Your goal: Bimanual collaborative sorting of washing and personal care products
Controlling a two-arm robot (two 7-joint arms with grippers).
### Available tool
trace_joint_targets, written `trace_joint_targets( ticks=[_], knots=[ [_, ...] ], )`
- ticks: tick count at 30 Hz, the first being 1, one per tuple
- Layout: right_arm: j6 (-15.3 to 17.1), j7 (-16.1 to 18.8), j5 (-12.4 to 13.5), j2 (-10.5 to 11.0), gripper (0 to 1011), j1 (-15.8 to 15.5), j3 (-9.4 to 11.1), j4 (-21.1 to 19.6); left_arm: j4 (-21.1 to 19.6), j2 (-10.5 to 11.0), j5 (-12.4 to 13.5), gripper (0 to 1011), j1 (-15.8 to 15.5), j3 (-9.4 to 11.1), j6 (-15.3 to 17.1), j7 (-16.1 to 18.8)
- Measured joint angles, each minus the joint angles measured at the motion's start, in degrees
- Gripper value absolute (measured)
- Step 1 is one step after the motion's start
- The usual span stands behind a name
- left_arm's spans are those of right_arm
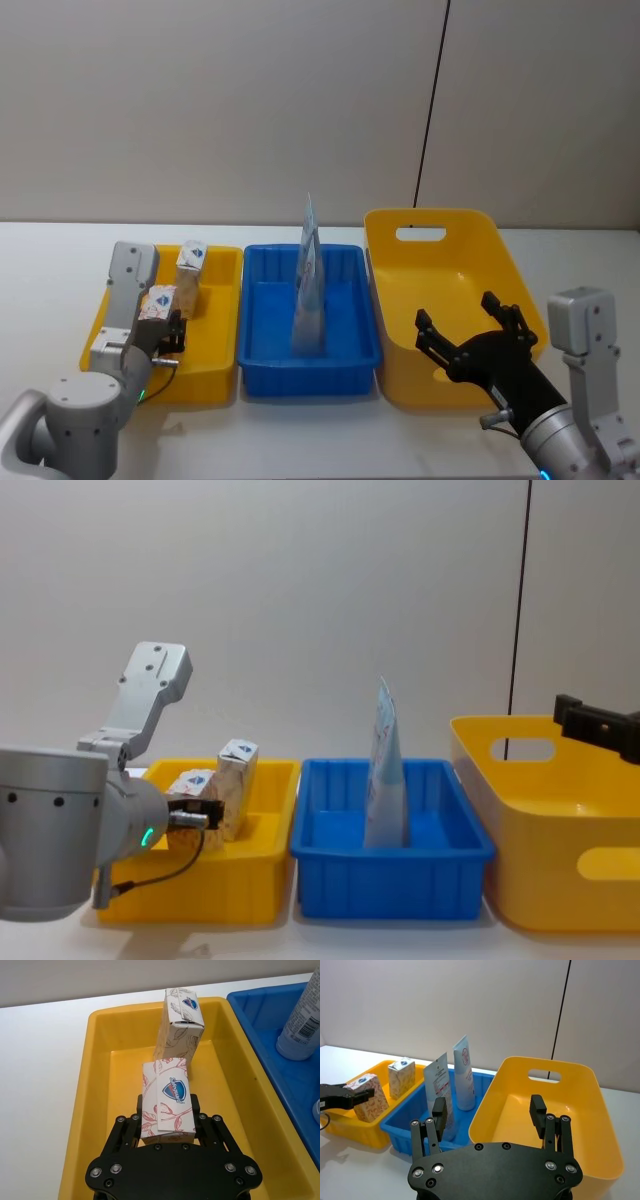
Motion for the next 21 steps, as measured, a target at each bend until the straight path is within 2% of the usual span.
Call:
trace_joint_targets(
  ticks=[10, 21],
  knots=[
    [0.0, 0.0, 0.0, 0.0, 1000, 0.0, 0.0, 0.0, -3.2, 0.4, 0.7, 400, 1.6, -0.3, 1.0, 0.2],
    [0.0, 0.0, 0.0, 0.0, 1000, 0.0, 0.0, 0.0, -12.4, 3.0, 2.9, 400, 4.7, 0.1, 4.0, 0.5]
  ],
)
